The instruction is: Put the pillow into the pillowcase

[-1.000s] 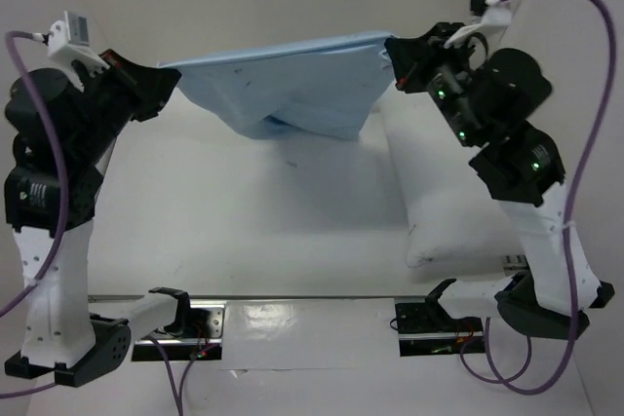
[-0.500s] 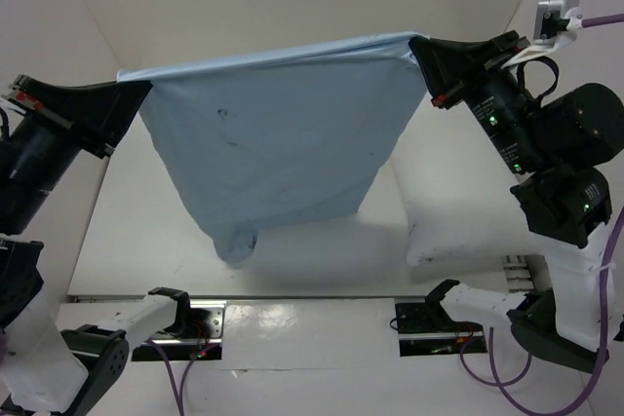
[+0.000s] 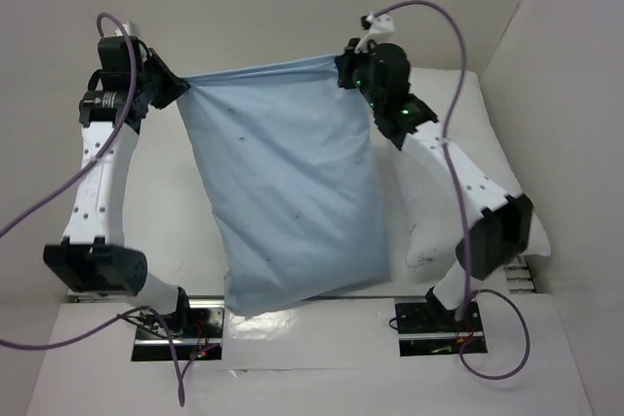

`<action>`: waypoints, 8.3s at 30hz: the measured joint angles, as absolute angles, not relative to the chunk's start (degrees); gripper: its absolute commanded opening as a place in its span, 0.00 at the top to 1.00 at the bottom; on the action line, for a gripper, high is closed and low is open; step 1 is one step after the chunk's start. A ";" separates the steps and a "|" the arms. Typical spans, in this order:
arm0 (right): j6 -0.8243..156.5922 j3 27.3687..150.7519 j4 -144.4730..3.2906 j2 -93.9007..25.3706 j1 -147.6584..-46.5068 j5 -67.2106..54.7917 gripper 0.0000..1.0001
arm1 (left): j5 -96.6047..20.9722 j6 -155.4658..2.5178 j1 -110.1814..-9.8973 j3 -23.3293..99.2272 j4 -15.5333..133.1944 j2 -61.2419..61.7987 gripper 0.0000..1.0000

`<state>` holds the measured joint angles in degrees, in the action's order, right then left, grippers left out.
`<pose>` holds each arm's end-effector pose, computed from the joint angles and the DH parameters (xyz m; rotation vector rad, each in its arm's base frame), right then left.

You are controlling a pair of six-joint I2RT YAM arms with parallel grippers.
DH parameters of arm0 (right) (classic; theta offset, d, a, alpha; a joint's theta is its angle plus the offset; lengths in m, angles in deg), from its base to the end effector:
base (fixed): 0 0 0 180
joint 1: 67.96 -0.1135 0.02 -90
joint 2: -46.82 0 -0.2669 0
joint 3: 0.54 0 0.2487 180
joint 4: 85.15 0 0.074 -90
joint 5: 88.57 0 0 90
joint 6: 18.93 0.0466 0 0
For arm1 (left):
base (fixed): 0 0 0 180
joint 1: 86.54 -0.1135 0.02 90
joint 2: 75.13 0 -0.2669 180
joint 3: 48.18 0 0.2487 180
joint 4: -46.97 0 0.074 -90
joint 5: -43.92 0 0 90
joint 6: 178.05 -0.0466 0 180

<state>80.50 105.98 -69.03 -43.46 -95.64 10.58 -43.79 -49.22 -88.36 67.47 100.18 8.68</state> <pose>0.3400 0.1700 0.4502 -0.1252 1.5766 0.3831 0.3147 0.0081 0.4661 -0.6597 1.8586 -0.4646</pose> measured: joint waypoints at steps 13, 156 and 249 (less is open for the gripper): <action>81.31 127.60 -64.25 -77.01 -95.97 -0.81 0.10 | -40.84 -52.02 -101.22 71.99 100.81 34.36 0.27; 120.50 100.82 -80.38 -79.03 -99.27 -17.22 1.00 | -32.73 -44.57 -89.87 44.30 101.60 -10.22 1.00; 89.20 87.10 -41.14 -29.04 -95.75 20.63 0.05 | -53.37 -57.79 -64.21 44.24 94.56 12.22 0.25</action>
